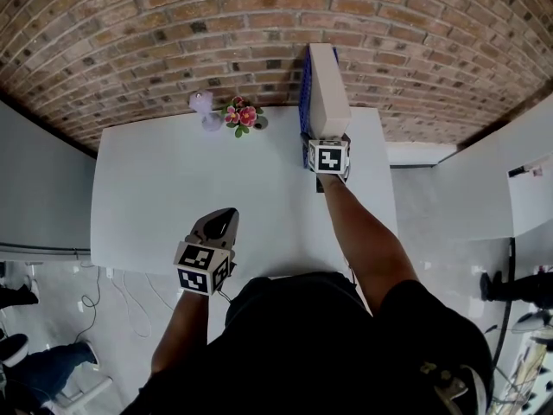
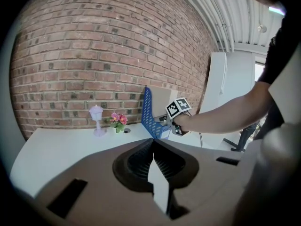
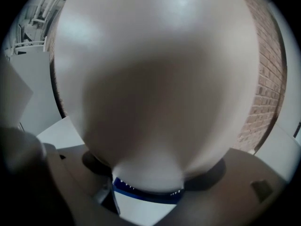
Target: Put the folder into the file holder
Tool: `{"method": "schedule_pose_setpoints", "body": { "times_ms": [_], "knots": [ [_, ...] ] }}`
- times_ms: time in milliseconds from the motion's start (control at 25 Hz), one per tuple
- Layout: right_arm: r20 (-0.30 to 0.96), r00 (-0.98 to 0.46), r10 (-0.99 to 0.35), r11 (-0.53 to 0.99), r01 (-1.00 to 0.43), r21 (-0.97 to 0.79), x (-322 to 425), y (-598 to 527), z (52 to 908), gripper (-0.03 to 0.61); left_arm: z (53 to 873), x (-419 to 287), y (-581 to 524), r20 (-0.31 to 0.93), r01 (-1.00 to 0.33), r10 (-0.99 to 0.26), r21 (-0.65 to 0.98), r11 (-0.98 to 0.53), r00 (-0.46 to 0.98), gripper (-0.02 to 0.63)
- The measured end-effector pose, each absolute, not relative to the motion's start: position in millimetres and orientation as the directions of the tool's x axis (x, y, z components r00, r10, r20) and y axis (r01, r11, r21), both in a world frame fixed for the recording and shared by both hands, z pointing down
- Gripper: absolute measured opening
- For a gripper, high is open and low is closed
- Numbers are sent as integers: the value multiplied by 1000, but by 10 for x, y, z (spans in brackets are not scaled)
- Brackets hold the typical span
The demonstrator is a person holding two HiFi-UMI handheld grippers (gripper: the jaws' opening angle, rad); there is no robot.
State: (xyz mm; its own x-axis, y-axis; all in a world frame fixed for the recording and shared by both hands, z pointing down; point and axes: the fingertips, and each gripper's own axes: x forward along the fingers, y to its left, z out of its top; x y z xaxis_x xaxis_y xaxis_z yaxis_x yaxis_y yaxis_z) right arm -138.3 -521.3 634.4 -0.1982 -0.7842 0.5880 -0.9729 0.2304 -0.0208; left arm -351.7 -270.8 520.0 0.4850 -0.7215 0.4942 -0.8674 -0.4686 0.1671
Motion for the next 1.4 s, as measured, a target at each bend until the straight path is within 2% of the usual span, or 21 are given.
{"method": "schedule_pose_setpoints", "body": {
  "times_ms": [520,800,880,1080,1400],
  "knots": [
    [698,-264,-666,353,-936,-17,-1246,-4666,6382,428,5248,-3645,-2739,503,-893,-742,181,-411,444,5],
    [753,-402,-522,546,-835,-68,-1224,-4005,6223,408,5335,-3097,-2722,518,-851,-685,206,-482,513,5],
    [747,-460,-480,623,-778,-78,-1325,-3792,6083,375,5330,-2941,-2719,520,-838,-668,209,-504,532,5],
    [606,-593,-531,723,-690,-42,-1396,-3313,5503,269,5182,-2502,-2657,470,-799,-662,192,-569,584,5],
    [356,-670,-651,686,-721,-102,-1193,-2957,4708,154,4900,-2183,-2660,413,-749,-641,187,-636,647,5]
  ]
}}
